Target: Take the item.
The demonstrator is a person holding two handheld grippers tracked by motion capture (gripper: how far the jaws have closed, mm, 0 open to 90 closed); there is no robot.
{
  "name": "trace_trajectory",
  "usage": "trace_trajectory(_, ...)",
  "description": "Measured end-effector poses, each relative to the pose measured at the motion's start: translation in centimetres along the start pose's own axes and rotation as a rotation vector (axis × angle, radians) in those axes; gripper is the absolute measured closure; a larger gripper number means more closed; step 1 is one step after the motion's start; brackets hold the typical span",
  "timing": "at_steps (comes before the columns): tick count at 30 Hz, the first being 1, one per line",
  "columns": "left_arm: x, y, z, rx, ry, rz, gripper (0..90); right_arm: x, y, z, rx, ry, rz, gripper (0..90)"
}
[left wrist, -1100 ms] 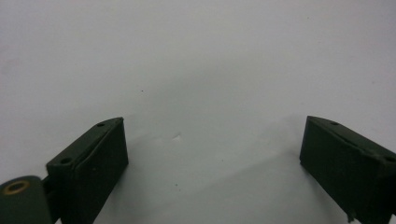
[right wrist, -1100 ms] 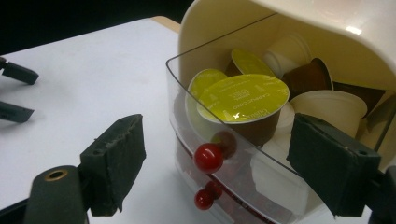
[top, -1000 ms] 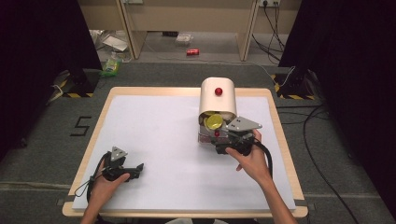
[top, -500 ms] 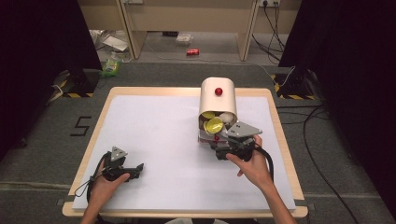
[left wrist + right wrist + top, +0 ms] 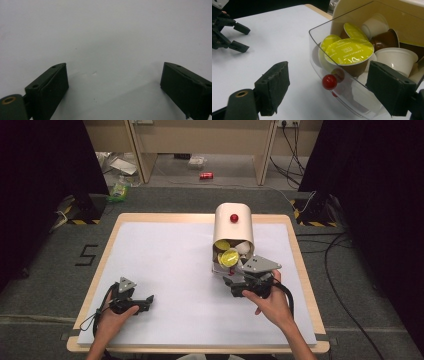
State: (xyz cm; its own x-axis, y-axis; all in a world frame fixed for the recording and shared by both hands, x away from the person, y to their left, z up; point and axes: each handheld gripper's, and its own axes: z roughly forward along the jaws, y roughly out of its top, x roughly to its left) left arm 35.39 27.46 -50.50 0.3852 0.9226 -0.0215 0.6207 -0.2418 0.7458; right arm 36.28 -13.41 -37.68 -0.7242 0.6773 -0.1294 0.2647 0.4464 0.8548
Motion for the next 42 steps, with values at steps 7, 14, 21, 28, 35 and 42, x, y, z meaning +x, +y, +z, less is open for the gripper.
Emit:
trace_trajectory(7, 0.0, 0.0, 0.0, 0.000, 0.000, 0.000, 7.4, 0.4, -0.3, -0.4, 0.007, 0.013, -0.004, 19.1)
trace_trajectory(14, 0.0, 0.0, 0.0, 0.000, 0.000, 0.000, 7.4, 0.8, -0.4, -0.7, 0.017, 0.023, -0.013, 19.1)
trace_trajectory(21, 0.0, 0.0, 0.0, 0.000, 0.000, 0.000, 7.5, 1.0, -0.5, -0.8, 0.026, 0.020, -0.021, 19.1)
trace_trajectory(28, 0.0, 0.0, 0.0, -0.001, 0.000, 0.000, 7.5, 1.3, -0.7, -1.0, 0.035, 0.027, -0.029, 18.9)
trace_trajectory(35, 0.0, 0.0, 0.0, -0.001, 0.000, 0.001, 7.6, 1.7, -0.9, -1.2, 0.044, 0.035, -0.033, 18.8)
trace_trajectory(42, 0.0, 0.0, 0.0, -0.001, 0.000, 0.001, 7.6, 1.8, -0.9, -1.2, 0.053, 0.038, -0.042, 17.6)
